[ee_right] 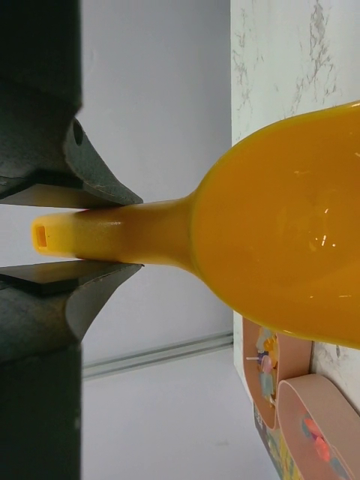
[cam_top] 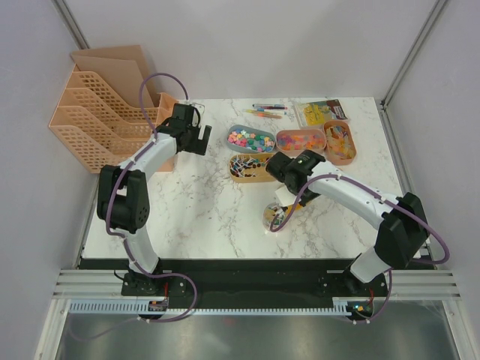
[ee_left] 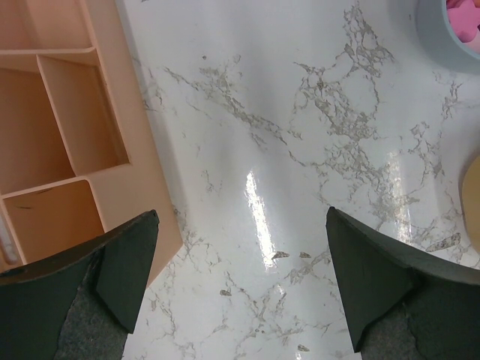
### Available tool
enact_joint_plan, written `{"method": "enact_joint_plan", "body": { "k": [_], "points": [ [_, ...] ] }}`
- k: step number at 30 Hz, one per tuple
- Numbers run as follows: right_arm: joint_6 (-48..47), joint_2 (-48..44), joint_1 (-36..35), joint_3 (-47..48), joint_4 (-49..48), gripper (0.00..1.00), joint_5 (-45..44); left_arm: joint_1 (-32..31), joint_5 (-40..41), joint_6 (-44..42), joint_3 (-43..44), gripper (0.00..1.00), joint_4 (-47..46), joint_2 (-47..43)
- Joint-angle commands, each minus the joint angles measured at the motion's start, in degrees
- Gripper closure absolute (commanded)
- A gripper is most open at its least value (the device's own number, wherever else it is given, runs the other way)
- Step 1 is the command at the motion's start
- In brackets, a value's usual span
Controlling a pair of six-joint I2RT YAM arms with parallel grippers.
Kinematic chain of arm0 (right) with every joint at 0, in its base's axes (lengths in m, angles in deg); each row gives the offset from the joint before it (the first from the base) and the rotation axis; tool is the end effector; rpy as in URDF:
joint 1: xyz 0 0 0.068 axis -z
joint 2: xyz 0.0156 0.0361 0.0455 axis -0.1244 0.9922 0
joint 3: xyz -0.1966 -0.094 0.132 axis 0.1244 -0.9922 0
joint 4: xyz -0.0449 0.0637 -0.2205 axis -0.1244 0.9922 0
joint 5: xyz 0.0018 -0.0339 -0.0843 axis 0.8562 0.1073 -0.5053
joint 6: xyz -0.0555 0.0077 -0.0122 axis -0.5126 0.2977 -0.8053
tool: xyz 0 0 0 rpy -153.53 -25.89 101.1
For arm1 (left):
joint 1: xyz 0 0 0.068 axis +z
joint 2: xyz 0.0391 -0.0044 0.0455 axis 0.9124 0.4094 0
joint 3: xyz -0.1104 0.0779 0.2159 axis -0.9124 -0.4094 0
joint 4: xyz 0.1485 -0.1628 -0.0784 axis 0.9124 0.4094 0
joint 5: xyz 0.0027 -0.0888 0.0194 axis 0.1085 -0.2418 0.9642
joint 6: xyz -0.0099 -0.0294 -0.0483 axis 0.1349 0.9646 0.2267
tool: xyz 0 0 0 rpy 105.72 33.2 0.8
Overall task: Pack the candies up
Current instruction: Place the fake candies in the packing bottle.
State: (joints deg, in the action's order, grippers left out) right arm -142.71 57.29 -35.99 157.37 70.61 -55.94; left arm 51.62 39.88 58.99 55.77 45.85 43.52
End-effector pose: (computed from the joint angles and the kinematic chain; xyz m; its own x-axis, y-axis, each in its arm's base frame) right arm 0.1918 0.1479 0.2541 0.2623 -0.8009 0.5383 -0.8862 -0.4206 -0.1941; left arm 0.3704 -0.0875 0.2317 -0.7160 0.2686 -0.6443 0.2086 0.9632 0.1696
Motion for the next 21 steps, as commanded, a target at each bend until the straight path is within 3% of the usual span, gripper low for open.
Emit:
{"method": "enact_joint_plan", "body": {
  "k": [1, 8, 21],
  "points": [
    [3.0, -2.3, 1.1, -0.6, 3.2, 1.0, -1.9, 0.2, -0.3, 1.7, 1.9, 0.0, -1.8, -1.3],
    [5.6, -3.3, 1.7, -2.2, 1.4, 1.0, -4.4, 0.2, -1.2, 1.3, 3.6, 0.0, -0.3, 0.1],
    [7.0, -2.7, 0.4, 3.7, 5.0, 1.0, -5.3, 0.2, -4.4, 2.3, 6.8, 0.0, -0.2, 3.4]
  ]
}}
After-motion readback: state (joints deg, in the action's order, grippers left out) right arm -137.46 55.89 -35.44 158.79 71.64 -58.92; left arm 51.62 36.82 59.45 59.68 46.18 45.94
